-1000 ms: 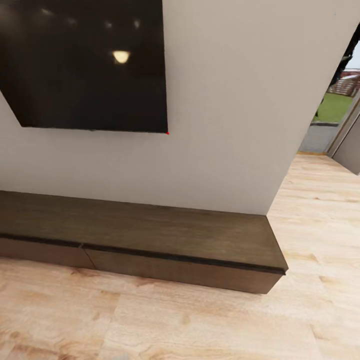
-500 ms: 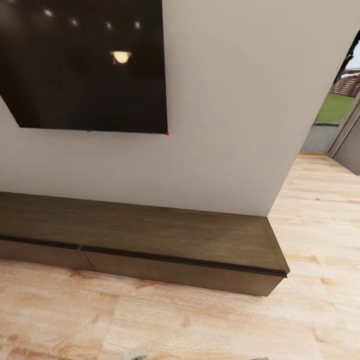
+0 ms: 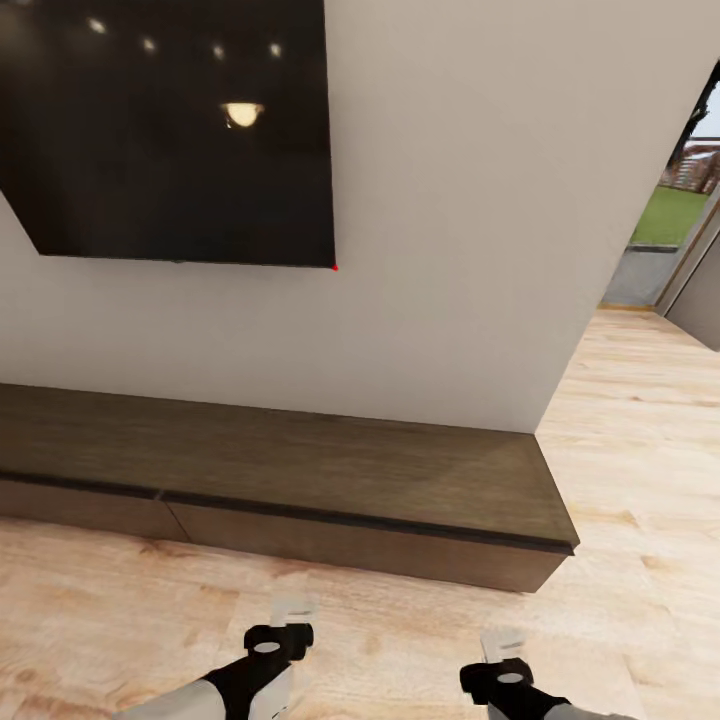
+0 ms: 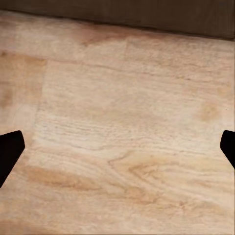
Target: Place each of the two pumpkins and all three candles from the living room inside a cabinet in the living room (use any cabinet), then make sure every cabinet is closed, and position the cauldron so it is next to a table in the living room.
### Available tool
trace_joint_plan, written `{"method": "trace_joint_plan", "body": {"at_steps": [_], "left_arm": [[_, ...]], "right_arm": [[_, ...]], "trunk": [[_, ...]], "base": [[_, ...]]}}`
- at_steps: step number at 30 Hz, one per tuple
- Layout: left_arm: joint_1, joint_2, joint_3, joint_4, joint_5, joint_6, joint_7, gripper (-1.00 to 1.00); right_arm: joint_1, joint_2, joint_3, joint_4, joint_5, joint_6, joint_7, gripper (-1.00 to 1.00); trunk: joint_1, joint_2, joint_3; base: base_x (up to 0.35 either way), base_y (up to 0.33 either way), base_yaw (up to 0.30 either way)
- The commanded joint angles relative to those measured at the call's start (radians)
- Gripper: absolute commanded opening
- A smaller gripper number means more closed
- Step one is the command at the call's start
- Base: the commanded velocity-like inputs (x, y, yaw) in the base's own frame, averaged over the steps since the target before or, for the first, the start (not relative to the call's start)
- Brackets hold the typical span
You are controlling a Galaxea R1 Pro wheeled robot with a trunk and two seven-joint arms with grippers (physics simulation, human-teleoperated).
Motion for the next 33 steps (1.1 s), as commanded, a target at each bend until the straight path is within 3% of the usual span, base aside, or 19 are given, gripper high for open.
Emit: {"method": "trace_joint_plan", "body": {"at_steps": [1, 3, 6, 8, 9, 10, 14, 21, 24, 28, 30, 33], "left_arm": [[-0.039, 0.0, 0.0, 0.0, -0.001, 0.01, 0.006, 1.0], [-0.089, -0.003, 0.0, -0.007, -0.002, 0.031, 0.014, 1.0], [-0.111, -0.009, 0.001, -0.047, -0.002, 0.034, 0.013, 1.0], [-0.112, -0.01, 0.001, -0.054, -0.001, 0.034, 0.01, 1.0], [-0.112, -0.007, 0.0, -0.109, -0.005, 0.032, 0.012, 1.0], [-0.112, -0.003, 0.0, -0.134, -0.006, 0.032, 0.013, 1.0], [-0.113, -0.001, 0.001, -0.15, -0.007, 0.032, 0.013, 1.0], [-0.113, 0.002, 0.001, -0.156, -0.007, 0.031, 0.01, 1.0], [-0.113, 0.013, 0.0, -0.196, -0.003, 0.032, 0.008, 1.0], [-0.114, 0.085, 0.001, -0.37, 0.001, 0.063, 0.002, 1.0], [-0.114, 0.157, 0.004, -0.546, 0.002, 0.132, -0.003, 1.0], [-0.114, 0.292, 0.039, -0.859, 0.006, 0.244, -0.009, 1.0]], "right_arm": [[-0.012, 0.0, -0.001, -0.007, -0.001, 0.01, -0.003, 1.0], [-0.028, 0.0, -0.003, -0.072, -0.005, 0.025, -0.009, 1.0], [-0.047, 0.0, -0.005, -0.091, -0.008, 0.029, -0.014, 1.0], [-0.062, 0.0, -0.006, -0.092, -0.009, 0.037, -0.014, 1.0], [-0.076, 0.0, -0.008, -0.092, -0.016, 0.093, -0.013, 1.0], [-0.077, 0.0, -0.009, -0.092, -0.03, 0.103, -0.011, 1.0], [-0.078, 0.0, -0.01, -0.092, -0.055, 0.106, -0.008, 1.0], [-0.078, 0.001, -0.01, -0.092, -0.06, 0.101, -0.009, 1.0], [-0.078, -0.001, -0.009, -0.091, -0.06, 0.098, -0.012, 1.0], [-0.078, -0.006, -0.009, -0.09, -0.061, 0.09, -0.014, 1.0], [-0.078, -0.008, -0.009, -0.089, -0.061, 0.088, -0.016, 1.0], [-0.077, -0.007, -0.009, -0.089, -0.06, 0.085, -0.017, 1.0]], "trunk": [[0.0, 0.0, 0.0], [0.0, 0.0, 0.0], [0.0, 0.0, 0.0], [0.0, 0.0, 0.0], [0.0, 0.0, 0.0], [0.0, 0.0, 0.0], [0.0, 0.0, 0.0], [0.0, 0.0, 0.0], [0.0, 0.0, 0.0], [0.0, 0.0, 0.0], [0.0, 0.0, 0.0], [0.0, 0.0, 0.0]], "base": [[0.0, 0.0, 0.0], [0.0, 0.0, 0.0], [0.0, 0.0, 0.0], [0.0, 0.0, 0.0], [0.0, 0.0, 0.0], [0.0, 0.0, 0.0], [0.0, 0.0, 0.0], [0.0, 0.0, 0.0], [0.0, 0.0, 0.0], [0.0, 0.0, 0.0], [0.0, 0.0, 0.0], [0.0, 0.0, 0.0]]}}
